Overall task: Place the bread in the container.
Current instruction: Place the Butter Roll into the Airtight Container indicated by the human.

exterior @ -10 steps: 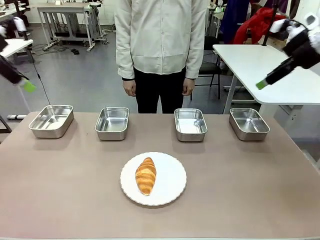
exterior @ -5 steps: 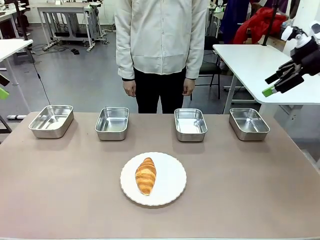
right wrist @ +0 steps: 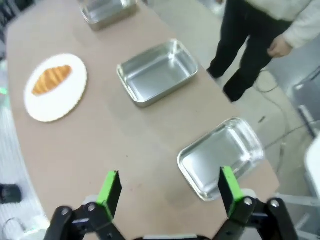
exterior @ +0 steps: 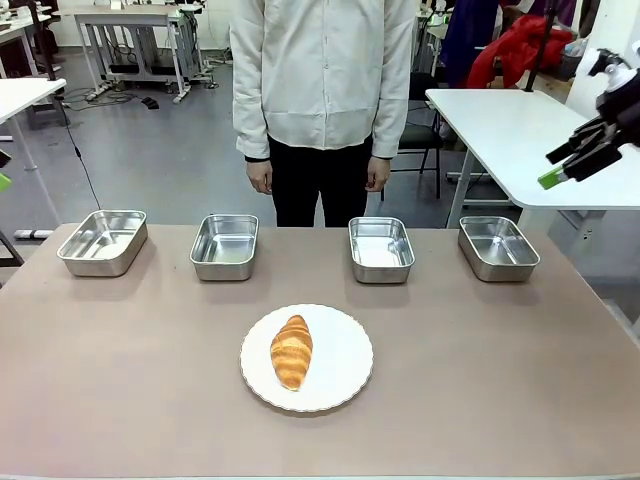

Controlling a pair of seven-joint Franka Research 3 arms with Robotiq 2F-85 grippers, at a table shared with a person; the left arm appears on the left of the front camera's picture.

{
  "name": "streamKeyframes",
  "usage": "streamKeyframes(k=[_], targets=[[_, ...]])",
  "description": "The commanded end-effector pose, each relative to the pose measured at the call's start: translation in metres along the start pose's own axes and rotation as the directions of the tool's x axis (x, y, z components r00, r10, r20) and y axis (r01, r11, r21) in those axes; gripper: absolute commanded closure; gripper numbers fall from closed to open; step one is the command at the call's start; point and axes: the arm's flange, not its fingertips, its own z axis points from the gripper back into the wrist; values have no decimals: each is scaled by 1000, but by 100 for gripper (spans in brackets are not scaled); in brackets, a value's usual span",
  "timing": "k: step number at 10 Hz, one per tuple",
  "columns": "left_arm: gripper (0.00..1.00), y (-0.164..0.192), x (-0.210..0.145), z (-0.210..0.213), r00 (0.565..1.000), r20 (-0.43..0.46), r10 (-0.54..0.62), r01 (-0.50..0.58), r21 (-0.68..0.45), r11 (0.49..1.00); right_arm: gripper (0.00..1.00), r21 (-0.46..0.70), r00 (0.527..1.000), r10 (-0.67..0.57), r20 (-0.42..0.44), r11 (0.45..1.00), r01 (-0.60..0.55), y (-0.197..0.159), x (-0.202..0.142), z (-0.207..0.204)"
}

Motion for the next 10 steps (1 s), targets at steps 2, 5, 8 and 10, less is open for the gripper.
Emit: streamKeyframes(k=[2,5,8,10], targets=[[0,21,-33,35,988,154,4,7,-75,997,0,32,983,-38,178,999,33,-41,-28,41],[0,35,-53,49,970,242,-23,31,-29,999,0,42,964,-89,250,996,81,-63,-57,65],[0,44,-63,58,956,289,-56,41,57,998,0,59,954,-132,270,991,120,-75,-72,71],[0,50,-66,58,958,285,-38,13,86,996,0,61,949,-149,278,989,137,-78,-74,73]])
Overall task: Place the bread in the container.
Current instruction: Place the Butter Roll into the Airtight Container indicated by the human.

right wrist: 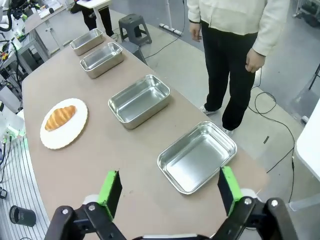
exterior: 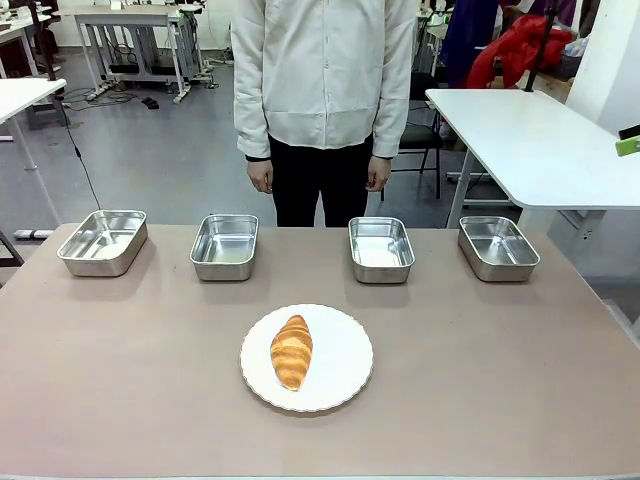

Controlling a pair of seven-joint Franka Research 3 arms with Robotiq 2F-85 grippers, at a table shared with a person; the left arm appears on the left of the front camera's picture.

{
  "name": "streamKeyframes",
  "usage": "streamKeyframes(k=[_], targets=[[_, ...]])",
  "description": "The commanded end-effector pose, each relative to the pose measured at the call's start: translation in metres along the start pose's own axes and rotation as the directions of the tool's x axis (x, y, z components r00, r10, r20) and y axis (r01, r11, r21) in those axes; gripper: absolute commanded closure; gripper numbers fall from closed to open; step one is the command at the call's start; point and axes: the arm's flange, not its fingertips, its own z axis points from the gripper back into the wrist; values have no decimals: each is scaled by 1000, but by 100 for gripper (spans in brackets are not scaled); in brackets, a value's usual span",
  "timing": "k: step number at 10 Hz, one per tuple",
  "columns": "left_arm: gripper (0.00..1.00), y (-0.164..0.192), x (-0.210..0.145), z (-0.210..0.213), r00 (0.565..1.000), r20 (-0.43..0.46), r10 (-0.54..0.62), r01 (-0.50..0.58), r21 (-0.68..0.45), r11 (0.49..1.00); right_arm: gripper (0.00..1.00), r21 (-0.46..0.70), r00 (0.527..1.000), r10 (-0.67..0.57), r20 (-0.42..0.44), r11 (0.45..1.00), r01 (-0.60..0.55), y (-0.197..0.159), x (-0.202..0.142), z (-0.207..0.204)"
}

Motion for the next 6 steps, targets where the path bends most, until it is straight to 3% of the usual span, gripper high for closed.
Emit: streamKeyframes(k=[1,4,6], targets=[[0,3,3,-5,1000,12,-6,6,46,999,0,-5,999,13,30,1000,-13,-5,6,4],[0,-13,13,-7,994,108,5,-8,32,999,0,-15,999,2,53,1000,-1,-3,6,8],[0,-22,19,-9,994,104,13,-18,45,999,0,-19,998,-2,63,1000,4,0,7,11]])
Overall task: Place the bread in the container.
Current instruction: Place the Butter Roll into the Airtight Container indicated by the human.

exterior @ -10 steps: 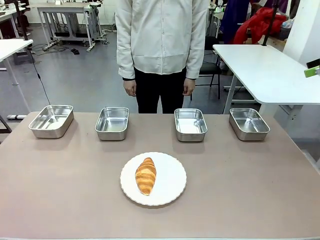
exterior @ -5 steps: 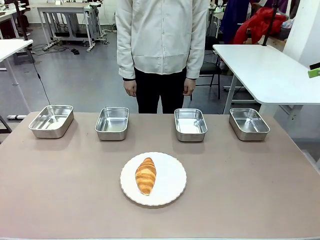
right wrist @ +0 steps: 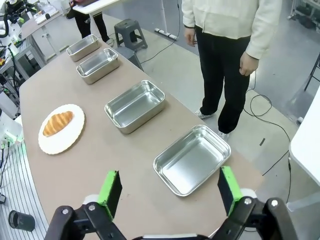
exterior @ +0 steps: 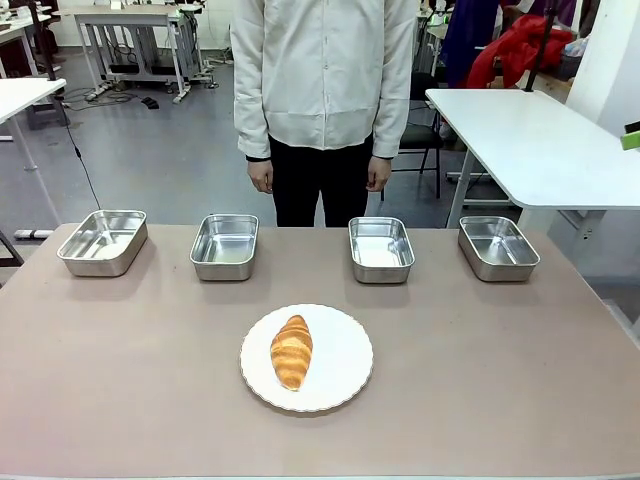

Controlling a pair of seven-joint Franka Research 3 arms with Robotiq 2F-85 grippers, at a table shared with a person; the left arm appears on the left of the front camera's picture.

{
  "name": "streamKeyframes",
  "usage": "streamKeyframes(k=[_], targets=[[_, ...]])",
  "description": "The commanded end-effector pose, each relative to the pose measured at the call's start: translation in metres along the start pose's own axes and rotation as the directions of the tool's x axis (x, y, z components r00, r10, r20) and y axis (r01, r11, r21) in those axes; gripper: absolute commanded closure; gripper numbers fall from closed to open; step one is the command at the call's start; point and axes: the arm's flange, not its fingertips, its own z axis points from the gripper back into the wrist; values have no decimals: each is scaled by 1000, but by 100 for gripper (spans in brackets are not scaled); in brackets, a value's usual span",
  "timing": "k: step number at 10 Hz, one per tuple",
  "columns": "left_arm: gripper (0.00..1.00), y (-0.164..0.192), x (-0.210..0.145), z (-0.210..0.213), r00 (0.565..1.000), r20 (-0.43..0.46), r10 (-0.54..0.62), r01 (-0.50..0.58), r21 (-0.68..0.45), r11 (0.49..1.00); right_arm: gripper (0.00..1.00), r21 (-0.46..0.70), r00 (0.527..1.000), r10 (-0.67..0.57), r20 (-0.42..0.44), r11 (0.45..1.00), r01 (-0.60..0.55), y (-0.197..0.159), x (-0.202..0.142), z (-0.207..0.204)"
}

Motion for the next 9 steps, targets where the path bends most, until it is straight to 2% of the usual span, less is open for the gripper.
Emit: streamKeyframes(k=[1,4,5,6,9], targets=[[0,-16,2,-4,1000,18,25,-26,32,999,0,5,999,4,41,1000,-4,3,4,3],[0,-21,2,-4,998,19,60,-61,41,997,0,6,999,4,50,1000,-4,8,5,5],[0,-19,1,-6,996,-13,91,-90,52,995,0,12,999,6,34,1000,-6,8,5,4],[0,-16,2,-1,999,7,36,-36,22,999,0,-1,1000,3,16,1000,-3,3,4,4],[0,-16,2,-1,999,7,36,-36,22,999,0,-1,1000,3,16,1000,-3,3,4,4]])
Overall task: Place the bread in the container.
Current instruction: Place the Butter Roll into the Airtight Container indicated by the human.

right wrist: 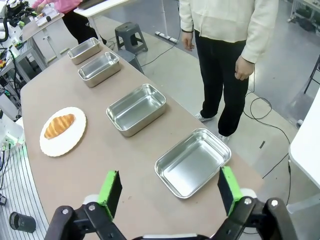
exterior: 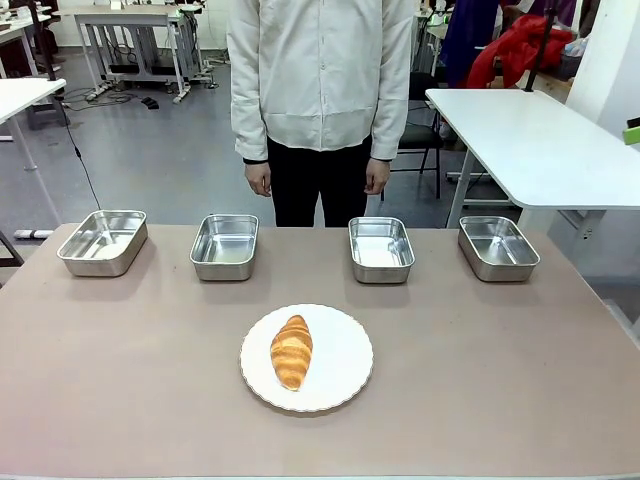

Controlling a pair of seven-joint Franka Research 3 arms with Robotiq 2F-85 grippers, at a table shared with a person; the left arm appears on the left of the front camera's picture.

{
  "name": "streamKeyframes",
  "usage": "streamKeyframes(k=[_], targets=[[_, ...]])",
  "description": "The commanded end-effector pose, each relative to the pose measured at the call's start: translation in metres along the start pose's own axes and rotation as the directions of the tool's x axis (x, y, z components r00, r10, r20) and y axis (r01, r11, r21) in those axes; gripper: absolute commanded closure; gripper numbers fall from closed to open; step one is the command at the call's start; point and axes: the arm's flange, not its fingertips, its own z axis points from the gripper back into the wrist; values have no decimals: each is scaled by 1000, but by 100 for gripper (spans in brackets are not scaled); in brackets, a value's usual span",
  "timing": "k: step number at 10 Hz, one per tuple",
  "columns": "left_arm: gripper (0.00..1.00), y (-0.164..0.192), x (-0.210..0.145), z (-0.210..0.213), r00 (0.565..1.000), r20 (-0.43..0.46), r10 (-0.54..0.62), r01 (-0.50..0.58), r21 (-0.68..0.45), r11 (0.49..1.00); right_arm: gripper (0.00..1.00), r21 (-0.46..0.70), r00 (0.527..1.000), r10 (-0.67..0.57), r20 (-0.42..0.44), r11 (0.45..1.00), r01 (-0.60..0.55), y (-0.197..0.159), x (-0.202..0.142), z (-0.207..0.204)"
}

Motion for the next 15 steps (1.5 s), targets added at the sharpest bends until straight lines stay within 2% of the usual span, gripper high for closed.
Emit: streamKeyframes(k=[1,15], targets=[[0,-1,0,1,1000,5,-15,15,-5,1000,0,-2,1000,1,3,1000,-1,0,1,1],[0,-1,0,1,1000,5,-15,15,-5,1000,0,-2,1000,1,3,1000,-1,0,1,1]])
